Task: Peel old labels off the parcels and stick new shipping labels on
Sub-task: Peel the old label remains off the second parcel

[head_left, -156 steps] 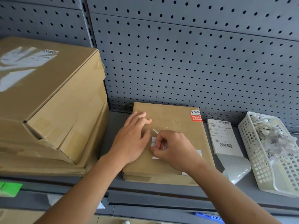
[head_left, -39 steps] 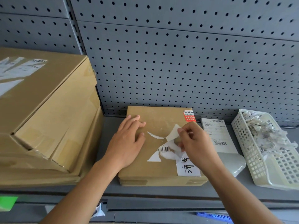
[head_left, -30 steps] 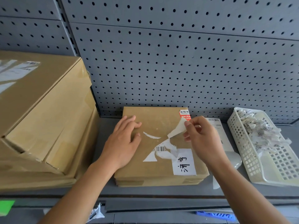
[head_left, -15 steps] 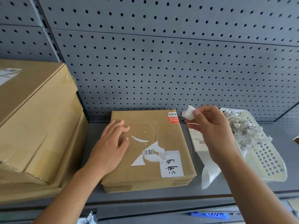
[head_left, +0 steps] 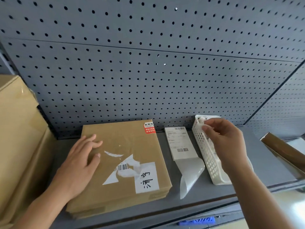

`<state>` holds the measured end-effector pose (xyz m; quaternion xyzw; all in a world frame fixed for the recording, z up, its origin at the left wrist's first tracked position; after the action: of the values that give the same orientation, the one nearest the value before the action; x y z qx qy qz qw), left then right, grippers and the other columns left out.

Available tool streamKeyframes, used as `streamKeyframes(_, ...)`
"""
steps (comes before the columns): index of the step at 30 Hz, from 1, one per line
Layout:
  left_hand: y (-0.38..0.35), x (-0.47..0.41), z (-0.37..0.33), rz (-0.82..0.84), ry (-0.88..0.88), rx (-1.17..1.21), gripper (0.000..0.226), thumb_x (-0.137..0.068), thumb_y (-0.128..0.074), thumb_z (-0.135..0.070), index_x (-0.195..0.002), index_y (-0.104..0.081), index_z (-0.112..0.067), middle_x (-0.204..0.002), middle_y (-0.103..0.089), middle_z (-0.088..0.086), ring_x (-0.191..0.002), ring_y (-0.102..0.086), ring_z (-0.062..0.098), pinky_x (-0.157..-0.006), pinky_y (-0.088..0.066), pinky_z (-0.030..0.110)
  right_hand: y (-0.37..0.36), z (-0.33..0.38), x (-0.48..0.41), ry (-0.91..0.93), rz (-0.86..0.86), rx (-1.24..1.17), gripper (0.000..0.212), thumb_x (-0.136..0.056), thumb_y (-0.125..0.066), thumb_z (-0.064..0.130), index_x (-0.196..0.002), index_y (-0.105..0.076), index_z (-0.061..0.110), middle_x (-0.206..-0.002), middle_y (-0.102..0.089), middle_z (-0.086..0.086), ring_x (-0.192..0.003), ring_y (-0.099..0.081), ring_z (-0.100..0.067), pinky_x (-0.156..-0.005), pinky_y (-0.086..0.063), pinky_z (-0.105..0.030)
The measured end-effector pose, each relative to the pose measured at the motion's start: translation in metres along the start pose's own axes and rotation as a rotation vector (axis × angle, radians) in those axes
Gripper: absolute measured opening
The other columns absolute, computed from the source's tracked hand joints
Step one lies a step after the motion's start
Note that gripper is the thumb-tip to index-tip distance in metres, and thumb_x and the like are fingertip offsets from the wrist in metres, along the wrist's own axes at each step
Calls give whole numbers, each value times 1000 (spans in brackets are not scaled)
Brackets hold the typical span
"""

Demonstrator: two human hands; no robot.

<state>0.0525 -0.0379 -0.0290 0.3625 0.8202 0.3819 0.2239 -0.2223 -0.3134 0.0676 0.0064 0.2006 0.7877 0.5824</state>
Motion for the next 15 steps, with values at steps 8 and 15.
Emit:
streamKeyframes(8, 2, -1, -8, -31, -28, 24, 28, -91, -35, -53, -118, -39, -61, -153, -24, -33, -146, -4, -13, -119, -12, 34, 62, -57, -38, -78, -126, 402, 15, -89, -67, 13, -101, -69, 22, -91, -70, 7, -69, -63, -10, -60, -47, -24)
streamKeyframes(15, -2, -2, 0, -73, -52, 15, 30, -92, -41, -46, -118, -44, -61, -147, -19, -48, -145, -7, -16, -119, -15, 38, 65, -79, -51, -22, -89, 653, 20, -90, -63, 9, -81, -71, 25, -88, -69, 4, -76, -62, -13, -68, -46, -27)
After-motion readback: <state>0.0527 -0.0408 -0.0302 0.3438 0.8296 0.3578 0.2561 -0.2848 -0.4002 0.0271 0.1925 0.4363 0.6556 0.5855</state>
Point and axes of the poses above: each hand's wrist, its own x-axis away from the middle knuckle, its own y-axis out of the back of the hand, z = x × y, the point moved 2 cm from there along -x, towards the middle knuckle
